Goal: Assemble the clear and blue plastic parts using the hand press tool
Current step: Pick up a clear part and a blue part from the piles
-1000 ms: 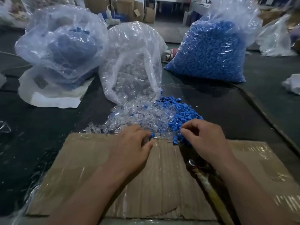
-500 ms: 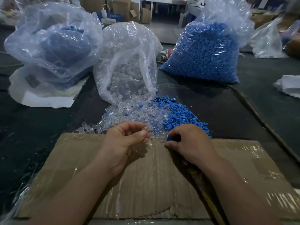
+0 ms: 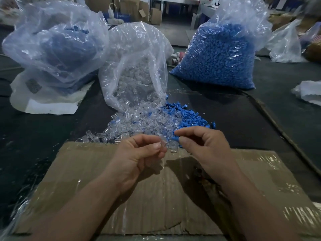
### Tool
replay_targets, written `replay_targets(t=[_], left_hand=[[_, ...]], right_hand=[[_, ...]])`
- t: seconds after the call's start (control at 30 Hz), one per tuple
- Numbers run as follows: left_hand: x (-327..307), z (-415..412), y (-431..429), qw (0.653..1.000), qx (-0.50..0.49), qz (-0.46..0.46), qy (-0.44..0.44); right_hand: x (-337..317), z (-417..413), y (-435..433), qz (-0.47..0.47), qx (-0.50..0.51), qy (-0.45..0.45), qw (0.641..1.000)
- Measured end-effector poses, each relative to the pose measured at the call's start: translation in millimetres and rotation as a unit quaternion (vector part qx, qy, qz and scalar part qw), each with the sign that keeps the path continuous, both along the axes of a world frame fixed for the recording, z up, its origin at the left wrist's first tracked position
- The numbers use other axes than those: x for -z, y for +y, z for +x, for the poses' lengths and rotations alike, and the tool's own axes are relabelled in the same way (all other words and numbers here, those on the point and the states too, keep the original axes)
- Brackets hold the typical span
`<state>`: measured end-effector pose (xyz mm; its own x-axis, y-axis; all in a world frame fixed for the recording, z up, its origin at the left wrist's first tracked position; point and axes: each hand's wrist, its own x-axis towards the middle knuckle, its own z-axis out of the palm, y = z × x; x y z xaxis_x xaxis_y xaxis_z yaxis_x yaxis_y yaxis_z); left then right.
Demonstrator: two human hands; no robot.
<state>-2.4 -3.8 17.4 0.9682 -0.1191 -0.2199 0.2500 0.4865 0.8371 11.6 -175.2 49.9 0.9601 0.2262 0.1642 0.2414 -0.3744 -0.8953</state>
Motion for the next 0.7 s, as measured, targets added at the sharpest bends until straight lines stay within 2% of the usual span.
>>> replay_targets(t=[0.13, 0.23, 0.5, 0.6, 0.7], left_hand=[[4, -2, -2, 0.999, 0.012, 0.004, -0.041], [5, -4, -2, 0.995, 0.04, 0.058, -0.069], [0, -7, -6, 0.978, -0.031, 0.17, -0.114], [-1, -10, -7, 0.956, -0.025, 0.247, -0.159], [2, -13, -7, 0.915, -0.036, 0.342, -0.21]], right_hand=[[-4, -10, 12, 0.034, -0.041, 0.037, 0.998], [-5, -10, 14, 0.025, -0.042, 0.041, 0.998], [-7, -11, 10, -0.003, -0.03, 0.037, 0.999], [-6, -12, 11, -0.034, -0.029, 0.036, 0.998], [-6, -12, 12, -0.036, -0.03, 0.038, 0.998]])
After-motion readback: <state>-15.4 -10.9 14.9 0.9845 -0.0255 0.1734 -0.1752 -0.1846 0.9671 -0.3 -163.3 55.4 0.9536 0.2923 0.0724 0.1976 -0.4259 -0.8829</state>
